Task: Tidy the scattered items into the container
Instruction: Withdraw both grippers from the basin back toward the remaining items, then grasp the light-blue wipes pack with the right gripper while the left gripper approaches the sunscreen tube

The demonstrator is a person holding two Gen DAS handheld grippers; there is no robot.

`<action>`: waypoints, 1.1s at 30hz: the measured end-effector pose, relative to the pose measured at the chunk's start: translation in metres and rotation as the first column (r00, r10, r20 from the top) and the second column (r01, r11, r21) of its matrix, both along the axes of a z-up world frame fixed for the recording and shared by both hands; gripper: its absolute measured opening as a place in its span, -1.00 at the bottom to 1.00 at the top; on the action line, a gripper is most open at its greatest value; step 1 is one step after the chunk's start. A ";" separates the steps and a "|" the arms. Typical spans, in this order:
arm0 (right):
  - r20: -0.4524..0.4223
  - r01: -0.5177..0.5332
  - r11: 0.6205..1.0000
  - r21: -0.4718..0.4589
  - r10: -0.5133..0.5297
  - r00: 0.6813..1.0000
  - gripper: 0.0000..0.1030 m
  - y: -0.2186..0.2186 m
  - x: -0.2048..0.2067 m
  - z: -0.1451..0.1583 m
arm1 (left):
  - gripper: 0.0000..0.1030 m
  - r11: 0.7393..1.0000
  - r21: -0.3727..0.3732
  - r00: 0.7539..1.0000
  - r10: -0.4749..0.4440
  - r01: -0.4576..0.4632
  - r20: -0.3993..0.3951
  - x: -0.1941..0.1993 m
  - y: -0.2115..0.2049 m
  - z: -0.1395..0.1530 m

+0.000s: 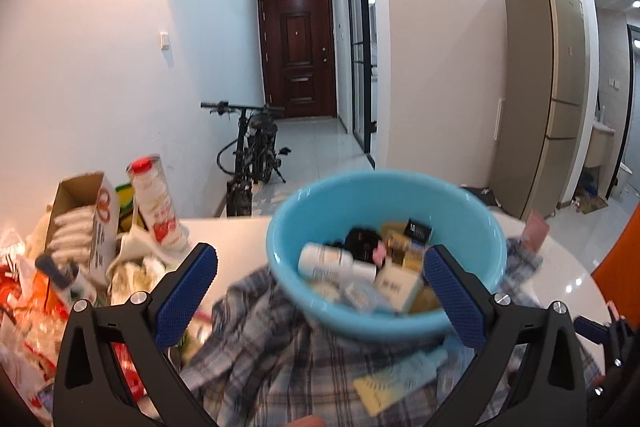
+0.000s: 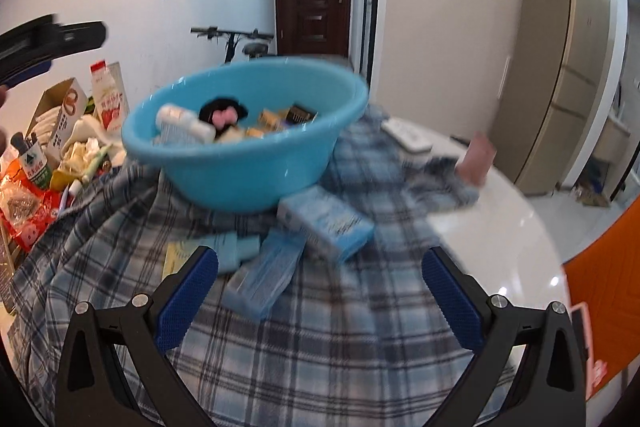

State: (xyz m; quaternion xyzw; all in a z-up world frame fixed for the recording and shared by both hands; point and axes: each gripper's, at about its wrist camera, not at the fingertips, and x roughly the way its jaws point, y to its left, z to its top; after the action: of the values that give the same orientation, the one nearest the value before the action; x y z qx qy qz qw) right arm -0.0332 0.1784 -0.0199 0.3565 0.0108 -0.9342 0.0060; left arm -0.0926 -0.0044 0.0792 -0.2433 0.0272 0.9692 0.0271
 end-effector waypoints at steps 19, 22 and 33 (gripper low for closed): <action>0.196 -0.056 0.997 0.061 0.043 0.980 1.00 -0.057 -0.039 -0.079 | 0.99 0.999 0.051 0.976 -0.004 -0.008 0.219 0.034 -0.028 -0.102; 0.203 -0.054 0.997 0.056 0.042 0.978 0.99 -0.058 -0.045 -0.081 | 0.99 0.998 0.061 0.974 -0.009 -0.005 0.224 0.035 -0.029 -0.105; 0.210 -0.022 0.997 0.072 0.006 0.978 -0.03 -0.059 -0.051 -0.086 | 0.99 0.998 0.063 0.965 -0.026 0.010 0.261 0.031 -0.031 -0.121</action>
State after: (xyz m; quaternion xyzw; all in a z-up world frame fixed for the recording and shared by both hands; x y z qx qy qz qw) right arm -0.0845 0.1189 -0.1062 0.4529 0.0469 -0.8903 0.0006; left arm -0.0614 -0.0352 -0.0419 -0.3680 -0.0041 0.9286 0.0465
